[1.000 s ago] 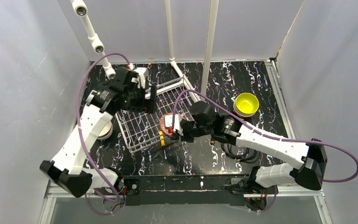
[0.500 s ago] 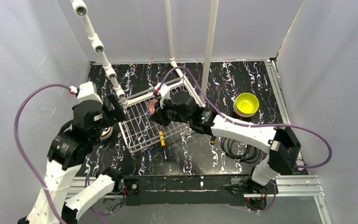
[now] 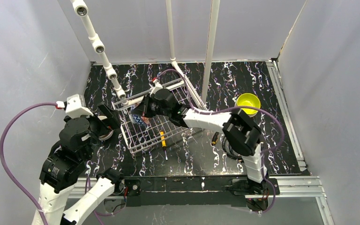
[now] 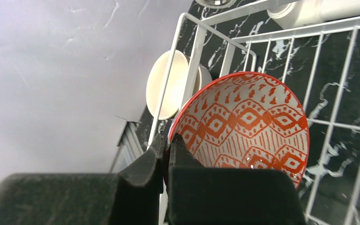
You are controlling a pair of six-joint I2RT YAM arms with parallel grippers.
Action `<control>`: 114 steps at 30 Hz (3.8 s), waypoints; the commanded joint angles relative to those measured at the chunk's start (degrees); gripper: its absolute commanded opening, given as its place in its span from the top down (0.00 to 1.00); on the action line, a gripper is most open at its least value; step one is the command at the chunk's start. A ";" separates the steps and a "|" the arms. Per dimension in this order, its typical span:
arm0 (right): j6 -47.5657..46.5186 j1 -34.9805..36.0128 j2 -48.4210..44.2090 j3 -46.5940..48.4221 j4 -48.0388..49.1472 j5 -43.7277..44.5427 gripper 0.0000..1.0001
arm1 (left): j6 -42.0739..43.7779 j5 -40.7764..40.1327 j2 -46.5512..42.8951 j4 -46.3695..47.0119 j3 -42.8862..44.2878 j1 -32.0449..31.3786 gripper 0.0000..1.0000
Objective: Load the bowls into the dish rack
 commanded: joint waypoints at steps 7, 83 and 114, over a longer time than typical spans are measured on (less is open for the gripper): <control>25.02 -3.80 12.38 8.43 26.87 -9.80 0.99 | 2.61 -0.42 1.41 2.19 0.94 0.13 0.02; 48.41 -3.59 21.66 -0.54 33.88 -11.17 0.92 | 1.71 2.00 3.04 0.59 -0.96 0.17 0.02; 47.20 -2.74 18.73 -2.91 25.45 -14.06 0.72 | 2.15 1.46 2.94 1.27 -1.75 0.17 0.02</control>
